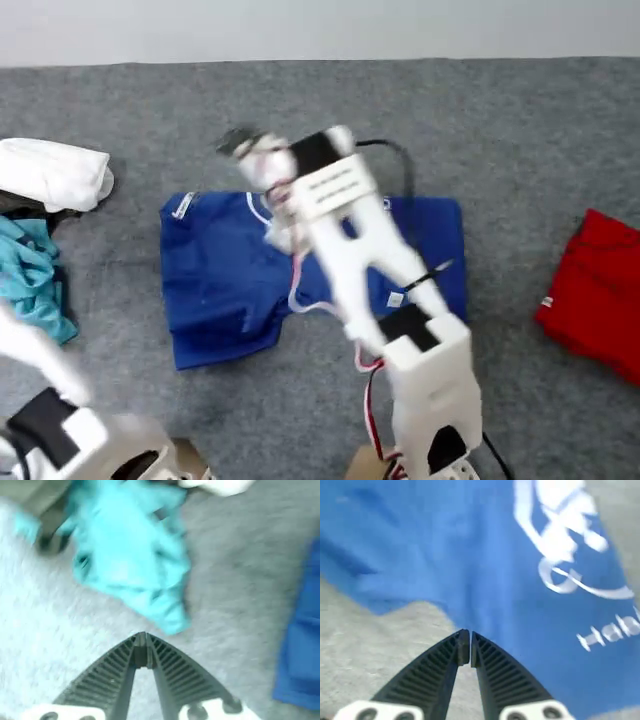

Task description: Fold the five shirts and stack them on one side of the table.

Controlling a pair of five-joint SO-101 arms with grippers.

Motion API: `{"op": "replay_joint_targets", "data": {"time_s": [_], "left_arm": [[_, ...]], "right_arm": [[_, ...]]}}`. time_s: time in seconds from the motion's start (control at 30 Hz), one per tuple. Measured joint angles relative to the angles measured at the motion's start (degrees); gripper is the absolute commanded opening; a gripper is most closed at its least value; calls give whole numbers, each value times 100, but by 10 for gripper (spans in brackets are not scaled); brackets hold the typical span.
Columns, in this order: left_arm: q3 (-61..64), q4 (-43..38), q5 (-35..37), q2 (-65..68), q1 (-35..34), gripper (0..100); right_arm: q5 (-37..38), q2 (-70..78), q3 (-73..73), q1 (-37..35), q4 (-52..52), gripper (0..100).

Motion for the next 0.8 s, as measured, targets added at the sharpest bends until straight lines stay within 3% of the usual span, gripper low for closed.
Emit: {"op": "replay_joint_targets", "data": {"time_s": [0.1, 0.3, 0.53, 0.8], "left_arm": [[0, 0, -185, 211, -501, 2], [0, 0, -387, 580, -1327, 2], [0, 0, -422, 888, -1987, 2], [0, 0, -448, 888, -2127, 2]], "right_arm": [[0, 0, 70, -545, 0, 48], [0, 0, 448, -1468, 0, 244], [484, 176, 712, -1969, 0, 184], [870, 949, 712, -1969, -132, 136]]}}
